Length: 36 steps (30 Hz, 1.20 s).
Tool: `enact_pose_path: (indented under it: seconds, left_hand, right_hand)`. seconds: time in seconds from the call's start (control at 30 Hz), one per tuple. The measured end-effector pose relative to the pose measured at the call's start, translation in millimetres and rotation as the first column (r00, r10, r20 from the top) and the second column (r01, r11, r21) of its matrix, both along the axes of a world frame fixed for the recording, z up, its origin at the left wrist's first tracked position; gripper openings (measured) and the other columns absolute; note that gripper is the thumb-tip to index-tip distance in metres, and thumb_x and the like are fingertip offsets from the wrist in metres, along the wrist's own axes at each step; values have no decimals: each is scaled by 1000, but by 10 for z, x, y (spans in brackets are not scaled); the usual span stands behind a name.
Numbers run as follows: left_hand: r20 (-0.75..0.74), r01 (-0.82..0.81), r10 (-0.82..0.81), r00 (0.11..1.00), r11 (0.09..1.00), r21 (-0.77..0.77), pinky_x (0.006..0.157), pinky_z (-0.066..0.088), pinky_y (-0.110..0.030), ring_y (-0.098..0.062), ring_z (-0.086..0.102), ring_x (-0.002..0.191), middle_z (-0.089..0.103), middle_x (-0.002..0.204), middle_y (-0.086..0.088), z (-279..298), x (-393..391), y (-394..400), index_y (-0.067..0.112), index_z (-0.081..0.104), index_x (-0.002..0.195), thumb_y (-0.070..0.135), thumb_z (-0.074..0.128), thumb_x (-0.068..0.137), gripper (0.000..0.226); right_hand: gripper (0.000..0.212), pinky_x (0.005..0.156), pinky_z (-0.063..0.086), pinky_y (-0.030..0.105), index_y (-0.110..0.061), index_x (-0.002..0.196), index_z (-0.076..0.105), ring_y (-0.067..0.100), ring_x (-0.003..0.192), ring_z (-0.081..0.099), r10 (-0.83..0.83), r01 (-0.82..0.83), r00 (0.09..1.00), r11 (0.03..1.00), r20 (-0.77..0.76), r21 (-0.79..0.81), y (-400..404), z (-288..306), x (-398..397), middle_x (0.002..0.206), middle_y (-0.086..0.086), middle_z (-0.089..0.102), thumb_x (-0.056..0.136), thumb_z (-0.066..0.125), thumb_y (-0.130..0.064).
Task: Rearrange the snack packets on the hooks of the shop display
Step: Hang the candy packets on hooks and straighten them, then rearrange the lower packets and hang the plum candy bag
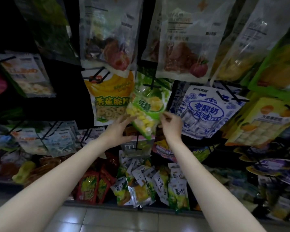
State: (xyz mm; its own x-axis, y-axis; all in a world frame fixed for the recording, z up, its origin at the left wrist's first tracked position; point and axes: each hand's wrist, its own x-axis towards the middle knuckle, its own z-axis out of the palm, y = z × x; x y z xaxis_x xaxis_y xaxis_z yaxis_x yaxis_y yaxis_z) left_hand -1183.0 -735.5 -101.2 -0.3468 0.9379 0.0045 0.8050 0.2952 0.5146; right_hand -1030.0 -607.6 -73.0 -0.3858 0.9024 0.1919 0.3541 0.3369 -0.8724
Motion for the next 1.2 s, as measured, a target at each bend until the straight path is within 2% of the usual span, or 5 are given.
enact_pose_path:
  seconds: [0.2, 0.47, 0.7, 0.97, 1.2]
  left_hand:
    - [-50, -311, 311, 949, 950, 10, 55, 47, -26, -25, 61, 86, 34, 144, -13, -344, -184, -250, 22, 25, 145, 15, 52, 94, 59]
    - [-140, -401, 392, 909, 915, -39, 86, 47, -43, -35, 47, 118, 36, 141, -14, -739, -230, -384, 16, 33, 142, 15, 56, 90, 57]
    - [-156, -454, 431, 889, 875, -167, 104, 32, -50, -35, 23, 136, 25, 150, -11, -822, -232, -629, 18, 25, 146, 19, 55, 91, 63]
    - [-194, -383, 348, 917, 904, -191, 105, 29, -49, -34, 20, 137, 22, 150, -10, -961, -257, -590, 16, 23, 145, 13, 44, 94, 56]
    - [-108, -284, 269, 957, 945, -165, 104, 27, -48, -36, 23, 135, 26, 148, -14, -1073, -244, -661, 13, 28, 143, 10, 48, 91, 56]
  right_hand:
    - [35, 68, 46, 24, -12, 126, 53, 12, 77, 59, -7, 4, 998, 999, 60, 44, 61, -250, 189, 90, -1, 63, 92, 57, -19]
    - [44, 71, 57, 42, -2, 99, 63, 27, 66, 66, 279, -140, 919, 891, 279, -432, 34, -615, 81, 80, 10, 65, 95, 47, -43]
    - [39, 88, 36, 20, -18, 136, 43, 15, 122, 44, 547, -501, 744, 837, 384, -220, -60, -1010, -171, 137, 2, 44, 97, 47, -22]
    - [63, 112, 19, 46, -18, 148, 15, 31, 139, 17, 270, -462, 459, 886, 846, -32, 334, -1478, -524, 153, 5, 20, 94, 46, -7]
    - [31, 91, 39, 32, -7, 125, 57, 31, 122, 47, 422, -401, 667, 898, 614, -182, 156, -1668, -344, 134, 11, 52, 95, 48, -6]
